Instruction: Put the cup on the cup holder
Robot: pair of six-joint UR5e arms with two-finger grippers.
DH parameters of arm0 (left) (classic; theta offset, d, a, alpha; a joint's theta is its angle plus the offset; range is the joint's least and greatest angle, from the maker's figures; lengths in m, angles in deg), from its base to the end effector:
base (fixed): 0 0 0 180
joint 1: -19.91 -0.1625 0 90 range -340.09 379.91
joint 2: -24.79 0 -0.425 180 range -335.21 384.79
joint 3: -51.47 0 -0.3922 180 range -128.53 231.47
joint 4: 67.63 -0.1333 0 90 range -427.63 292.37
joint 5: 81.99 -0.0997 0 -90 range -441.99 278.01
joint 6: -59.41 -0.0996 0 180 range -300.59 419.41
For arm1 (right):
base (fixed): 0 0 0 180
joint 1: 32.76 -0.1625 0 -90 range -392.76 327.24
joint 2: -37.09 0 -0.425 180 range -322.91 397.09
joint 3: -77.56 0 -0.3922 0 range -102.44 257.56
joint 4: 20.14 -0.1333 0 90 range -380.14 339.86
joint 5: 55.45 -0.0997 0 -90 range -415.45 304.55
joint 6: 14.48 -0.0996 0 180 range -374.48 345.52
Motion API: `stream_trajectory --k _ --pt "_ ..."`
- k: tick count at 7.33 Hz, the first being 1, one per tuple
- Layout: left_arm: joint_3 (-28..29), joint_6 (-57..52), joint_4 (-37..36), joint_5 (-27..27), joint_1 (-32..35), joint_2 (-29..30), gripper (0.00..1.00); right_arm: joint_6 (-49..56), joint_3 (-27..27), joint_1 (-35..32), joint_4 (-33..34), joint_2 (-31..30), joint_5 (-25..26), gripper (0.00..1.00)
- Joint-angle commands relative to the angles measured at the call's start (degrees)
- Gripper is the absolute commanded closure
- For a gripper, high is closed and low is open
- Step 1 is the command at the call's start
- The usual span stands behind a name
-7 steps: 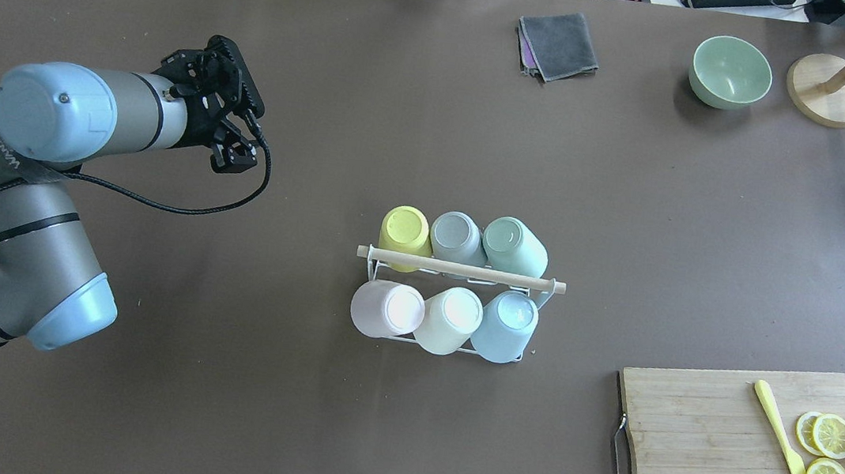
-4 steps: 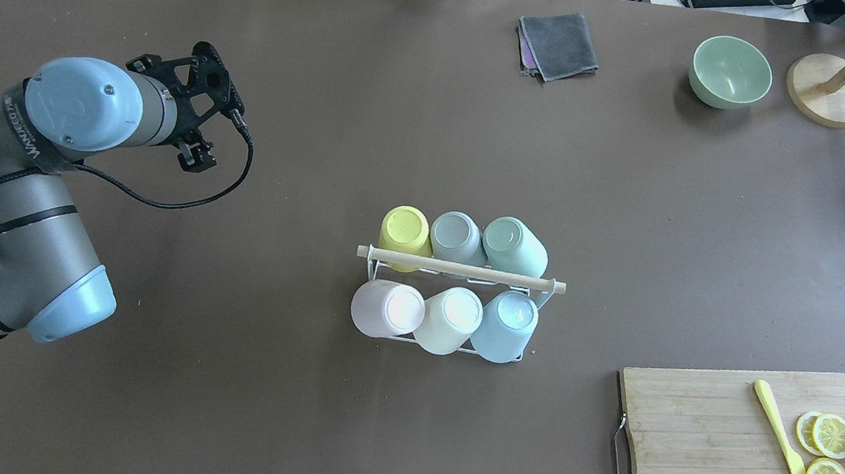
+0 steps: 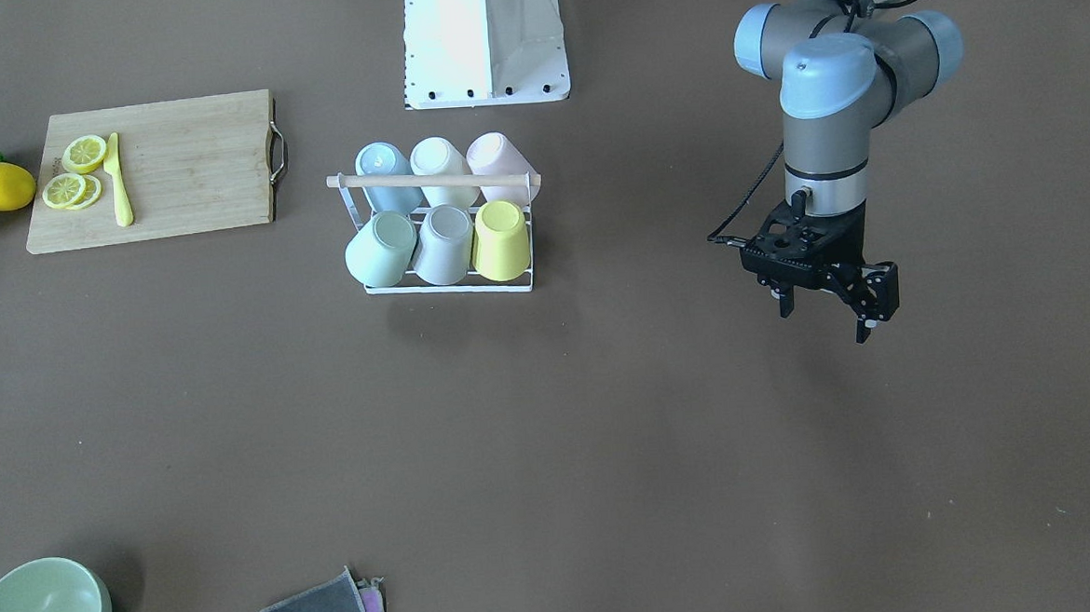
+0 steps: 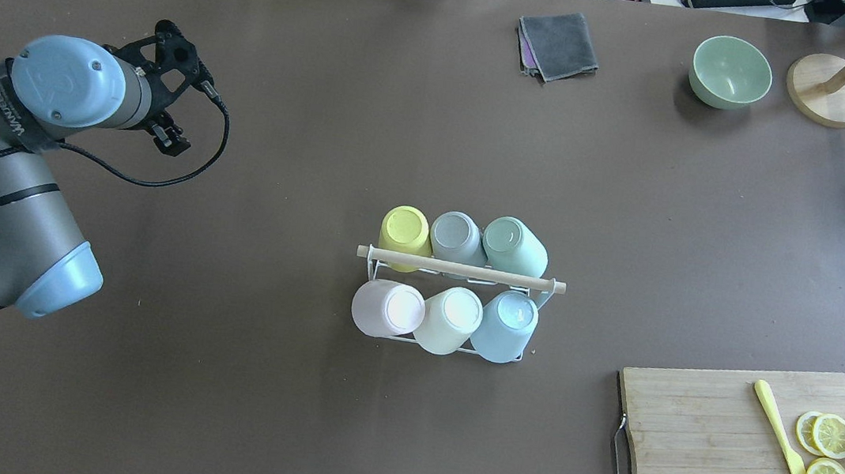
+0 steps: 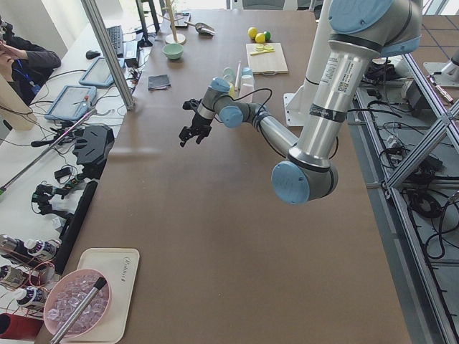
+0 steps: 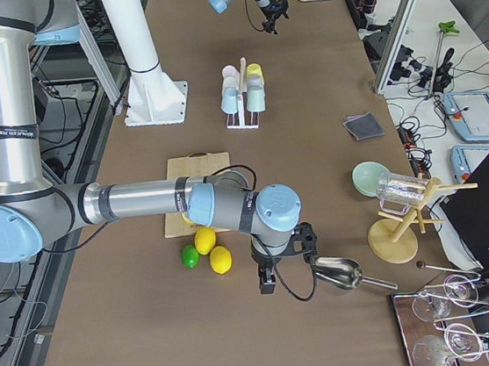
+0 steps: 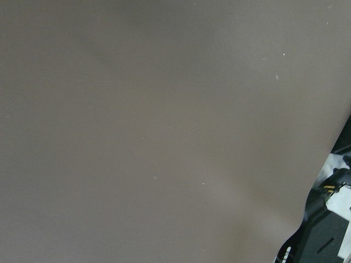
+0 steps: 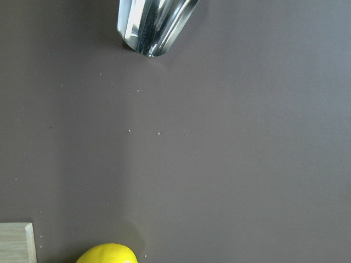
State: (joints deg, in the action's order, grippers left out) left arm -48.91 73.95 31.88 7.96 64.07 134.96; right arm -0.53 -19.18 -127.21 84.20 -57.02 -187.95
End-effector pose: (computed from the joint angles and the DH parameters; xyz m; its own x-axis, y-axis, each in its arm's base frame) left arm 0.3552 -0.5309 0.3741 0.8126 0.5602 -0.1609 -0.3565 0.6961 0.6231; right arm 0.1003 -0.4376 0.6605 0.7214 -0.0472 0.6909 0.1009 0.9942 -0.0375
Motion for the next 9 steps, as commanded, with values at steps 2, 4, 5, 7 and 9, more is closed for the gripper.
stream_trajectory --k 2,4,5,7,9 --pt "2.11 3.57 -6.15 25.73 15.02 -0.48 0.01 -0.51 0.14 0.58 -1.86 -0.02 0.23 0.0" --pt "2.03 3.66 -12.28 34.19 23.29 -1.52 0.01 -0.59 0.14 0.76 -1.86 -0.02 0.23 0.0" --pt "2.03 3.66 -14.93 39.02 27.51 -2.92 0.01 -0.59 0.14 0.85 -1.86 -0.02 0.23 0.0" --pt "1.76 3.39 -15.14 43.79 34.21 -10.19 0.01 -0.59 0.14 0.85 -1.86 -0.11 0.32 0.0" --pt "-0.77 -2.01 -14.78 44.43 38.61 -18.2 0.01 -0.59 0.14 0.85 -1.86 -0.2 0.23 0.0"
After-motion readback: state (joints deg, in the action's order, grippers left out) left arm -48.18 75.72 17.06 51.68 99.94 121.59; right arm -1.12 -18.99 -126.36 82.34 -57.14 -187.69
